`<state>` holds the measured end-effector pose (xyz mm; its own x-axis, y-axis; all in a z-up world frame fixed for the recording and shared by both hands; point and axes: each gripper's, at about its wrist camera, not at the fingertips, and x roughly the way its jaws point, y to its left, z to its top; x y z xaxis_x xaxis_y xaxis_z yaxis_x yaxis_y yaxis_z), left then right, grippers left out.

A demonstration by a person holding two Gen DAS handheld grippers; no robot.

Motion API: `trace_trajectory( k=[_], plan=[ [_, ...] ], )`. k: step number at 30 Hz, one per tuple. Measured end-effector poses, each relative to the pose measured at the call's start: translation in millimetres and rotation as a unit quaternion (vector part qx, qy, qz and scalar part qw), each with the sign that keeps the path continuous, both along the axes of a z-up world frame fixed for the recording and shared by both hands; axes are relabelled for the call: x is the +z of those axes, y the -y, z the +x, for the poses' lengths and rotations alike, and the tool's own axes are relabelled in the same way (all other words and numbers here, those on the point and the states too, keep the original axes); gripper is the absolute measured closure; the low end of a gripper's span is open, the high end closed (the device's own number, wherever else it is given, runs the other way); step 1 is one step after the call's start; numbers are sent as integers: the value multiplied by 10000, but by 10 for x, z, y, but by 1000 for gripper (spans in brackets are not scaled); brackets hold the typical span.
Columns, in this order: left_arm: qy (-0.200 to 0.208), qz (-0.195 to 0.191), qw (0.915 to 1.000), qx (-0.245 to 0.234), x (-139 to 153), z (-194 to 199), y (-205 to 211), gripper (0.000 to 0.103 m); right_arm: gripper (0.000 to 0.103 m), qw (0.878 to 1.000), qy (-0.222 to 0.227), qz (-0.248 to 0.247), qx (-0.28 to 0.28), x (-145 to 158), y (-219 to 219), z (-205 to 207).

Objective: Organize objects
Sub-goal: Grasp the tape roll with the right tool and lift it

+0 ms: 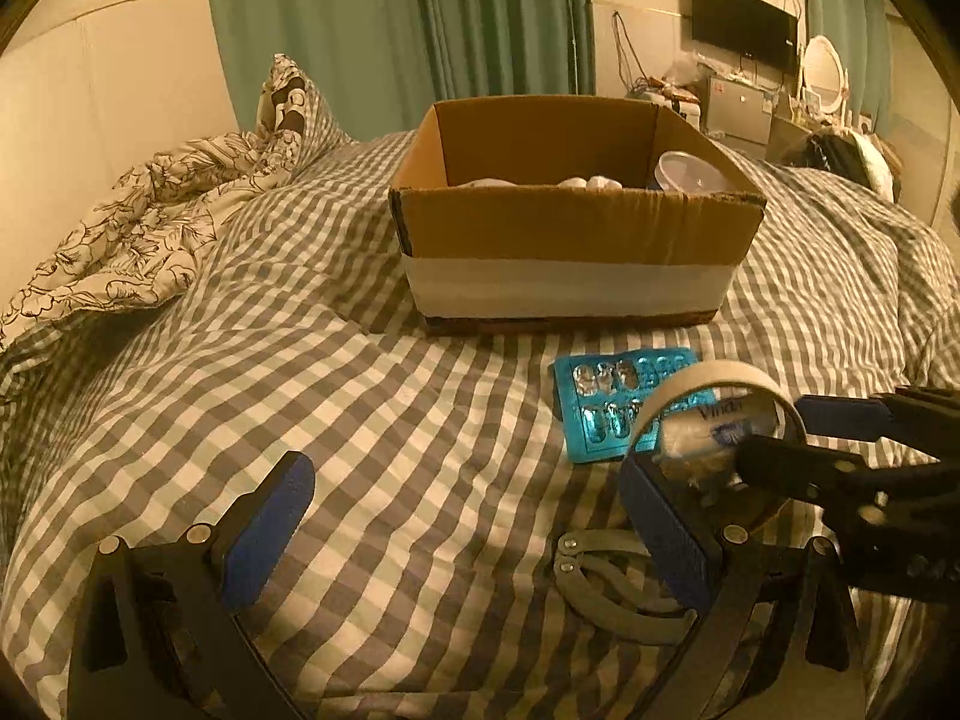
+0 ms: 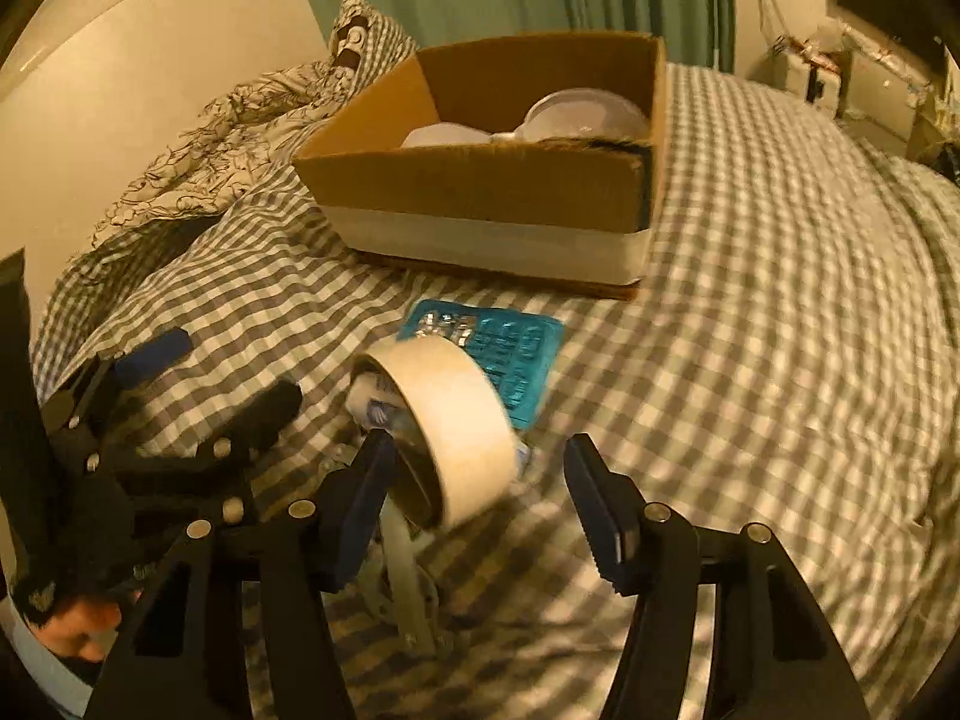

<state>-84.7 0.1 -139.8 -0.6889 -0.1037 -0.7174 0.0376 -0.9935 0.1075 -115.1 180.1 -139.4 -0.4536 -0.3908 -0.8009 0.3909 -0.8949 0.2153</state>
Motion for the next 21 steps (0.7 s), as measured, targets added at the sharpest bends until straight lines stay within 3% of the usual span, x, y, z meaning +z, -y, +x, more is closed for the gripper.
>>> trace_trajectory(
  k=[1, 3, 5, 12, 21],
  plan=[
    [19, 31, 10000, -4, -6, 1, 11, 0, 48, 10000, 34, -3, 3, -24, 15, -28],
    [24, 79, 10000, -3, -8, 5, 26, 0, 65, 9999, 105, -53, -3, -43, 23, -45],
    [33, 90, 10000, 10, -8, 6, 36, 0, 72, 9998, 105, -173, 34, -8, 12, -11],
    [2, 15, 10000, -38, 47, 78, 1, 0, 75, 9991, -371, -185, 9, 329, -27, 216],
    [-10, 63, 9999, -142, 154, 162, -139, 0, 76, 9944, -962, -216, -380, 814, -390, 449]
  ],
)
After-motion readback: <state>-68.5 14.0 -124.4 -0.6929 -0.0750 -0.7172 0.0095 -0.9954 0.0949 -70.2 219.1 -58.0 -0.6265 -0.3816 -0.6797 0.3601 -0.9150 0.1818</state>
